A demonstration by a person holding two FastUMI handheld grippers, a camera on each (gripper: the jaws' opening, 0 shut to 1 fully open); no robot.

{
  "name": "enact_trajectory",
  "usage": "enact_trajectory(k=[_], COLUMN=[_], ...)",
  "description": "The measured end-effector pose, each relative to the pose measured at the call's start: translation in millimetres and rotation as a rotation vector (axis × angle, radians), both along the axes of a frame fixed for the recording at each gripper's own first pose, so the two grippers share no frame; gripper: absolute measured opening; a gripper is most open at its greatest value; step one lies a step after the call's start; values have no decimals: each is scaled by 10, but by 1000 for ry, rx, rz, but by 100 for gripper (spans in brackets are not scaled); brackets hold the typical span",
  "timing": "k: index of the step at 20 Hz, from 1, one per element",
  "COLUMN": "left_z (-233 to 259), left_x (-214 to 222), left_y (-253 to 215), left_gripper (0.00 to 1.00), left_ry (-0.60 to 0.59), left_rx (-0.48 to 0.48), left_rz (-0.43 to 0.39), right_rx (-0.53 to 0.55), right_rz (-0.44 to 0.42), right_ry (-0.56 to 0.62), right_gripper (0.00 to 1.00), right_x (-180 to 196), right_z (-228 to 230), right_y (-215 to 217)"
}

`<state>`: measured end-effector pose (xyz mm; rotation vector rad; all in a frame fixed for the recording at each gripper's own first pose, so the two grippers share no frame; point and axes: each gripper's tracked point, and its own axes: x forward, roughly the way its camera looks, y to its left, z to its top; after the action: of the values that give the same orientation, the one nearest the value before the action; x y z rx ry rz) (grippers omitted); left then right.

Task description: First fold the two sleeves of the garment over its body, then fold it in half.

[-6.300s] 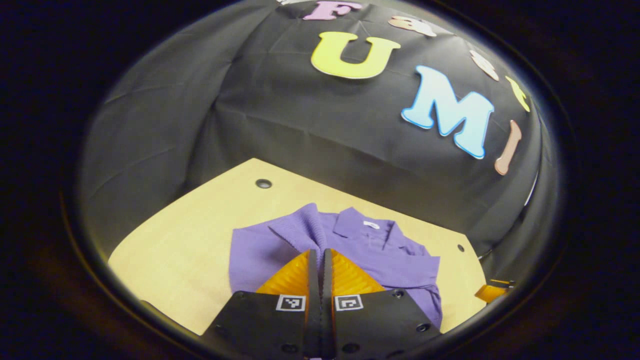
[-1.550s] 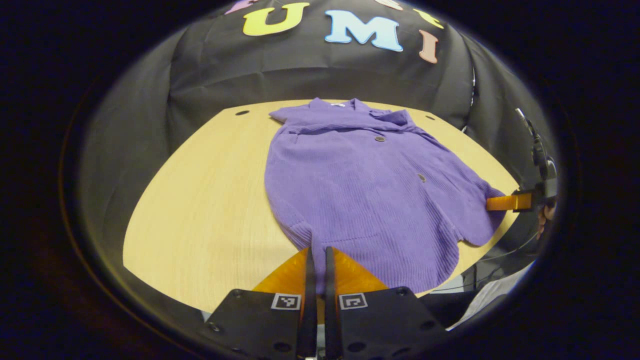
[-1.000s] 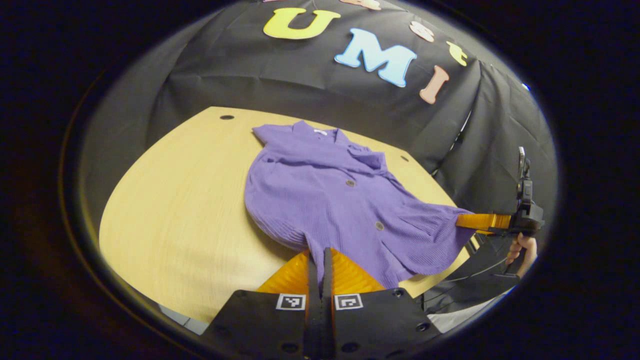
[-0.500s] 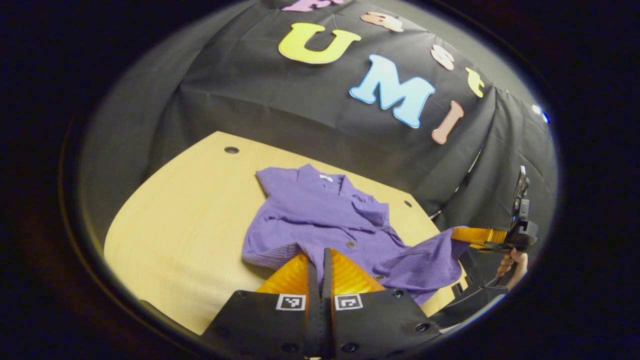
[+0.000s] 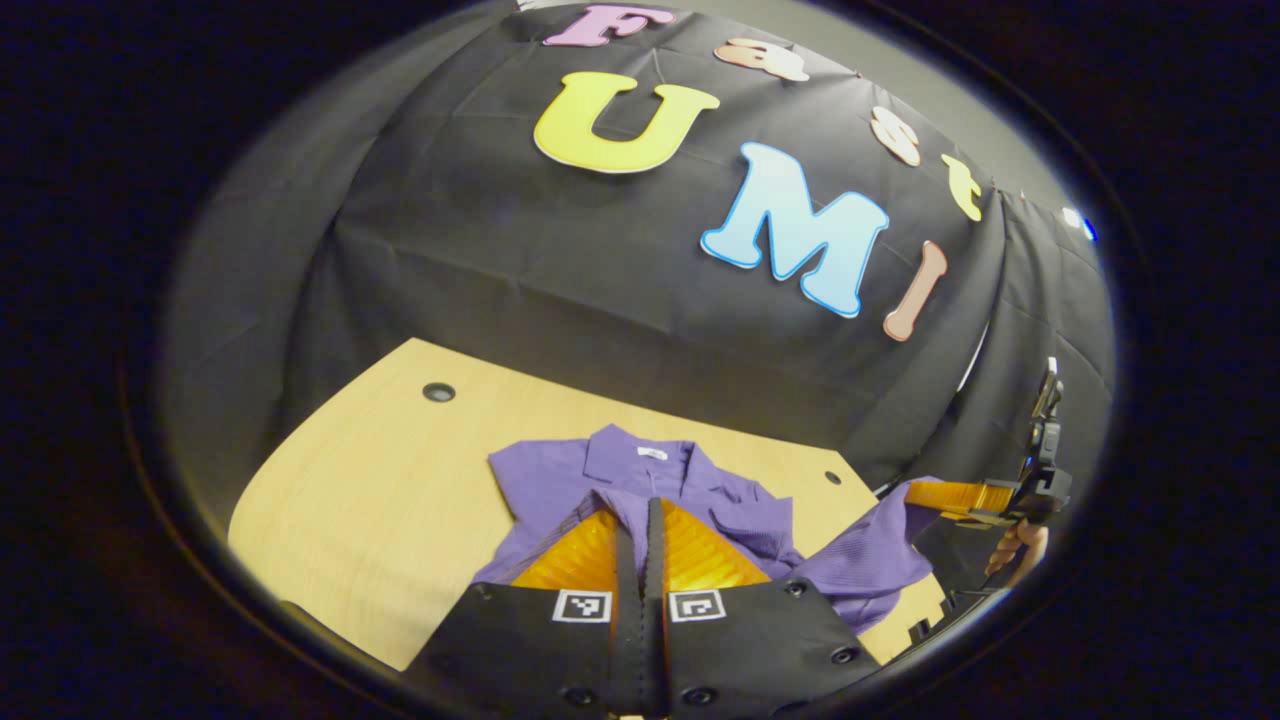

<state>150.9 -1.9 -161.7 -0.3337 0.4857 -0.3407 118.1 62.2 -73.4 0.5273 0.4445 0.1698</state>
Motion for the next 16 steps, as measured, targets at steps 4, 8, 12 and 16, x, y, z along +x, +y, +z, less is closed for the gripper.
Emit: enact_trajectory(k=[4, 8, 12, 16], left_z=[73, -21, -228, -550], left_x=[531, 1072, 1636, 2040], left_y=[-140, -210, -182, -83], left_gripper=[7, 6, 6, 6], left_ry=[-52, -77, -63, -44], left_rx=[22, 66, 89, 130], left_rz=[25, 55, 108, 154], right_rx=[26, 37, 32, 22], right_rz=[1, -6, -8, -17], right_ry=[-13, -23, 0, 40], right_gripper=[4, 4, 4, 4], right_x=[497, 997, 1488, 1917], right_z=[-4, -49, -262, -577], right_y=[-110, -254, -349, -408])
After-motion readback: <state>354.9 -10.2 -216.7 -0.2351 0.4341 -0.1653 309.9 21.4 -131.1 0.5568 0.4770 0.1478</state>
